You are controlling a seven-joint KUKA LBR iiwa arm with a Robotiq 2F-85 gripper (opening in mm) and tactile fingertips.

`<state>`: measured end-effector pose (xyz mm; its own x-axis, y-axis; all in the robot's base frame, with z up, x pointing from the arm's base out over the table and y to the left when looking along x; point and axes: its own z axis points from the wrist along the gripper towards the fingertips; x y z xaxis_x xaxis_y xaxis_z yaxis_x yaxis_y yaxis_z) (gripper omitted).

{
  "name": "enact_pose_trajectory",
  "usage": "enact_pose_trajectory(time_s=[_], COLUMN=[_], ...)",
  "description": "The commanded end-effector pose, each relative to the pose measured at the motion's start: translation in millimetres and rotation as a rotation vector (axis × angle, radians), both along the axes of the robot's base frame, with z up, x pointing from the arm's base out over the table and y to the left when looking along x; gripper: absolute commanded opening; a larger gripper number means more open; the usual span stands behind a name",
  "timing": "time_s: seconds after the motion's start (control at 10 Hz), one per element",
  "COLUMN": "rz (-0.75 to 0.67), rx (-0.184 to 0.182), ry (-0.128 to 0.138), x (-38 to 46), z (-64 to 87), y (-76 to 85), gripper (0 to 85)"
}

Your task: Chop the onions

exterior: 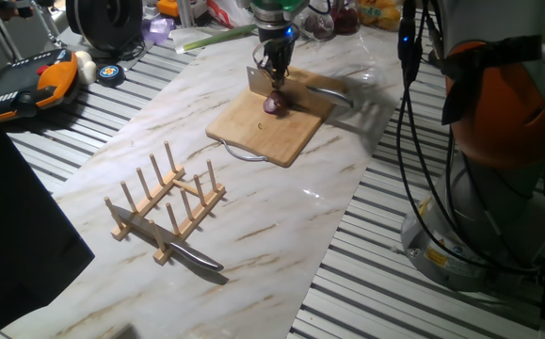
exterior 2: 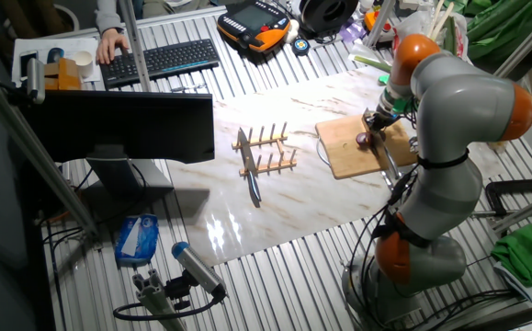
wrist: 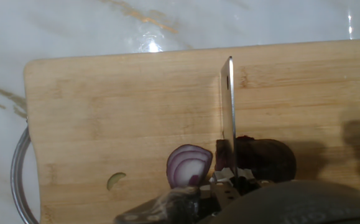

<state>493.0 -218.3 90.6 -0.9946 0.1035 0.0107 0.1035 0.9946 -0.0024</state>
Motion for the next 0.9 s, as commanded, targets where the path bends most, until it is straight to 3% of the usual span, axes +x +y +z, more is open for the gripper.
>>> enact_pose_trajectory(time_s=[0.0, 0.8], rz=[0.001, 0.001], rx=[0.000, 0.000], ry=[-0.002, -0.008], x=[0.1, -1.7], z=[0.1, -1.0], y=[-0.2, 1.2], gripper=[0.7, 0.7])
